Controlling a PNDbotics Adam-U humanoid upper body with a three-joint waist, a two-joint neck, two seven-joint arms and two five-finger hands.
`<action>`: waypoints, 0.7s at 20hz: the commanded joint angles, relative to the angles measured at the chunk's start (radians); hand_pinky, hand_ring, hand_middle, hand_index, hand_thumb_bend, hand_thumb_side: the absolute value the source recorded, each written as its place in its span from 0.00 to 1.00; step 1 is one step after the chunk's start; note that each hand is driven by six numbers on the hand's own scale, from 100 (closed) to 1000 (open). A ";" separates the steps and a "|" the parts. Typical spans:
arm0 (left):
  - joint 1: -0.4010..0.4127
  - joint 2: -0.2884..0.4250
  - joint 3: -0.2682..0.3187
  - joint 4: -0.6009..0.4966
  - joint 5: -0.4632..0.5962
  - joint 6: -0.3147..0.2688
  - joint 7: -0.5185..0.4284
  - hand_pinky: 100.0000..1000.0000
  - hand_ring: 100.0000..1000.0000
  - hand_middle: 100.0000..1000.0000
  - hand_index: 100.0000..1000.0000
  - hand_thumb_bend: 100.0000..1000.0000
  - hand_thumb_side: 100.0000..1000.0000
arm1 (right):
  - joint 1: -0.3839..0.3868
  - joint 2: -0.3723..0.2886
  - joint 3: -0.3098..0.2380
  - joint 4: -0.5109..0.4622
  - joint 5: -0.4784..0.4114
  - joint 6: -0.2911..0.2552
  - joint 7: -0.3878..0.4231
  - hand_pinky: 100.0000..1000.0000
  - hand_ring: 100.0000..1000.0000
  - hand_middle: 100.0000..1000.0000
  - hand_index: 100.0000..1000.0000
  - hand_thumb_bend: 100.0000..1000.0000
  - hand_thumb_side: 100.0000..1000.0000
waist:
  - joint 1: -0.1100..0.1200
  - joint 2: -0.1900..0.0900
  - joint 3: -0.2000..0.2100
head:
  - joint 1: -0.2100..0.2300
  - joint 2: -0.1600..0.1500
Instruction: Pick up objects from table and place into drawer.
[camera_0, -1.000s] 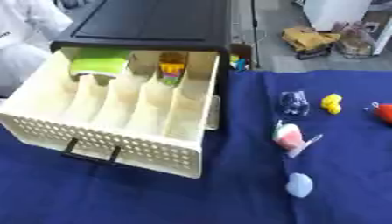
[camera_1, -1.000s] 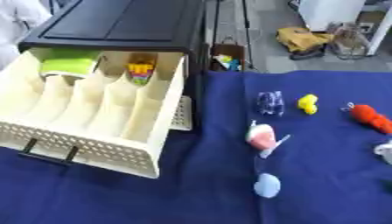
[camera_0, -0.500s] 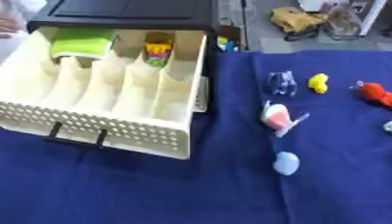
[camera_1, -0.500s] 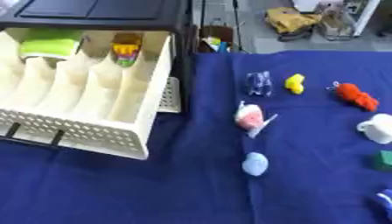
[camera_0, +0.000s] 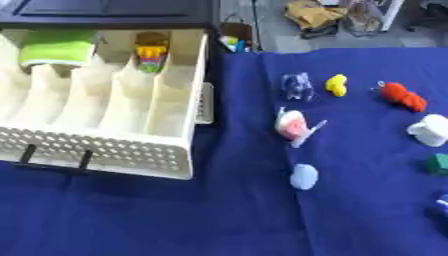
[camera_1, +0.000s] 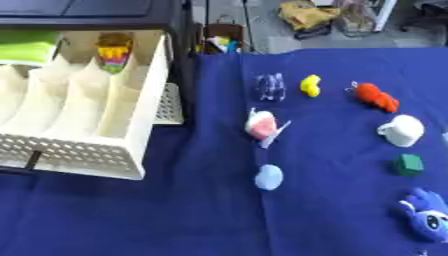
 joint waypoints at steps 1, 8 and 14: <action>-0.006 0.036 0.001 -0.010 -0.004 -0.007 0.005 0.35 0.44 0.52 0.74 0.10 0.97 | -0.018 -0.056 -0.001 -0.015 -0.001 0.037 0.030 0.56 0.61 0.48 0.67 0.00 1.00 | 0.000 -0.015 0.001 | -0.003 0.008; -0.002 0.052 -0.008 -0.010 -0.004 -0.002 0.000 0.35 0.44 0.52 0.74 0.10 0.97 | -0.038 -0.163 0.104 -0.011 0.042 0.106 0.100 0.66 0.70 0.57 0.78 0.18 1.00 | -0.017 -0.021 -0.003 | 0.030 0.014; 0.000 0.061 -0.014 -0.010 0.001 0.002 -0.007 0.35 0.45 0.52 0.74 0.10 0.97 | -0.101 -0.296 0.237 0.104 0.002 0.188 0.182 0.71 0.74 0.61 0.83 0.22 1.00 | -0.023 -0.038 0.003 | 0.043 0.028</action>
